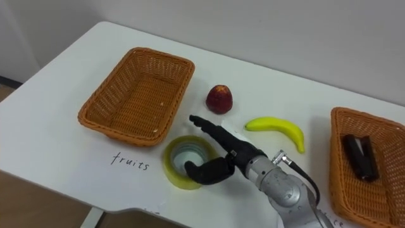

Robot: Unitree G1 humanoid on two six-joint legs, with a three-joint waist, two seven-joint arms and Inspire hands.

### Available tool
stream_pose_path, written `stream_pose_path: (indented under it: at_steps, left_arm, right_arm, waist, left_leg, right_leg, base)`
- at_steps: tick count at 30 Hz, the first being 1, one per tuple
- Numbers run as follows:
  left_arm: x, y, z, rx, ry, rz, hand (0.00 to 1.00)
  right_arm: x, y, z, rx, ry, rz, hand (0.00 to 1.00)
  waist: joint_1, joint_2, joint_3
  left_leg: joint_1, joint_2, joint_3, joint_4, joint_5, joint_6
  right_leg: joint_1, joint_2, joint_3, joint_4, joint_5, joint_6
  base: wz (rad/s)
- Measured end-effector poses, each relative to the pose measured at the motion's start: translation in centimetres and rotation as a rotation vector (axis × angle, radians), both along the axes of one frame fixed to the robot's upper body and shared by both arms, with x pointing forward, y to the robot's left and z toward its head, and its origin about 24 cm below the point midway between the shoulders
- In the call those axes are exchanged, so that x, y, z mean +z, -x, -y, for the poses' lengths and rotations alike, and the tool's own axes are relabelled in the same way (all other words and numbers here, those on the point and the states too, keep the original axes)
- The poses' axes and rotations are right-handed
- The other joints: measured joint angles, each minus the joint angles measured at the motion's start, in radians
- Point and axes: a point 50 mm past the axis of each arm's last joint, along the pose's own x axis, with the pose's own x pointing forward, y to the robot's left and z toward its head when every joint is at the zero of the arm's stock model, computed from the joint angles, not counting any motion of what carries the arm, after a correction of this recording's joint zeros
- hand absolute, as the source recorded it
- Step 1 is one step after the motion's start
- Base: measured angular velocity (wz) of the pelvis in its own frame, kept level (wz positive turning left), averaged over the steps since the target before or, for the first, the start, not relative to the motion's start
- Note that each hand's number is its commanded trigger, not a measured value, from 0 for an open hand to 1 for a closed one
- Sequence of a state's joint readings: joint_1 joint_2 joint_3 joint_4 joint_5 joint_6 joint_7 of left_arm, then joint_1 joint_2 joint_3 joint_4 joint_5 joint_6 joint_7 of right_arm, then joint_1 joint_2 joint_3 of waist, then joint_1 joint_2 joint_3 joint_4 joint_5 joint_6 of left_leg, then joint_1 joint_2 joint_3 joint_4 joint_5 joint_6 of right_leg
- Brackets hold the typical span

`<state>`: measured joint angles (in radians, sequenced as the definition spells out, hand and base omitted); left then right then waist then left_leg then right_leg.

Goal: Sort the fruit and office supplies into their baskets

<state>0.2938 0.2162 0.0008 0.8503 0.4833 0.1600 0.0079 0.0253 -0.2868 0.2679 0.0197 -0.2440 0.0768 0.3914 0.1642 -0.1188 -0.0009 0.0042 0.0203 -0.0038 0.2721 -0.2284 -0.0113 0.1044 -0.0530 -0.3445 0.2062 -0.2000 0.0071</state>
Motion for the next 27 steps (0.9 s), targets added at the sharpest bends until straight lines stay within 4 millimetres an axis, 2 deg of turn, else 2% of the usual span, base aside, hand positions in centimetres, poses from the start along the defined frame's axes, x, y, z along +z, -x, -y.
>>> stream_pose_path:
  at_steps: [12,19,20,21,22,27]
  left_arm:
    - [0.1,-0.1,-0.7,0.031,0.0,-0.008,0.0]
    - [0.6,-0.7,-2.1,0.029,-0.042,-0.003,0.0]
    - [0.7,-0.6,-2.3,0.043,-0.043,-0.003,0.0]
    - [0.7,-0.6,-2.4,0.049,-0.044,-0.003,0.0]
    - [0.7,-0.6,-2.5,0.061,-0.047,-0.004,0.0]
    - [0.6,-0.1,-2.8,0.084,-0.04,-0.031,0.0]
  right_arm:
    - [-0.1,0.2,1.2,0.056,0.045,-0.067,0.0]
    - [0.2,-0.1,1.5,0.095,0.084,-0.074,0.0]
    - [0.3,-0.3,1.5,0.103,0.097,-0.071,0.15]
    - [0.4,-0.5,1.5,0.105,0.102,-0.072,0.86]
    - [0.4,-0.8,1.6,0.104,0.109,-0.077,1.0]
    - [0.6,-1.7,2.6,0.078,0.136,-0.083,1.0]
  waist:
    - [0.004,-0.016,0.0006]
    - [0.005,-0.041,0.0009]
    - [0.004,-0.044,0.0011]
    - [0.004,-0.045,0.0011]
    - [0.004,-0.049,0.0018]
    - [0.009,-0.067,0.0035]
  left_leg:
    - [0.002,-0.003,0.0,0.004,0.0,0.001]
    - [0.006,-0.006,-0.007,0.0,0.0,0.001]
    - [0.006,-0.007,-0.007,0.0,-0.001,0.001]
    - [0.006,-0.007,-0.008,0.0,-0.001,0.002]
    - [0.006,-0.007,-0.009,0.0,-0.001,0.002]
    - [0.006,-0.012,-0.023,0.003,0.0,0.003]
  right_leg:
    - [0.005,0.001,0.01,-0.017,-0.001,0.0]
    - [0.018,0.002,0.009,-0.022,-0.002,0.001]
    - [0.017,0.002,0.009,-0.021,-0.002,0.002]
    - [0.017,0.001,0.008,-0.021,-0.001,0.002]
    - [0.016,0.001,0.006,-0.021,-0.001,0.002]
    - [0.017,-0.003,-0.013,-0.022,-0.002,0.003]
  base:
    - [0.0]
    - [0.03]
    - [0.0]
    - [0.0]
    - [0.07]
    - [0.08]
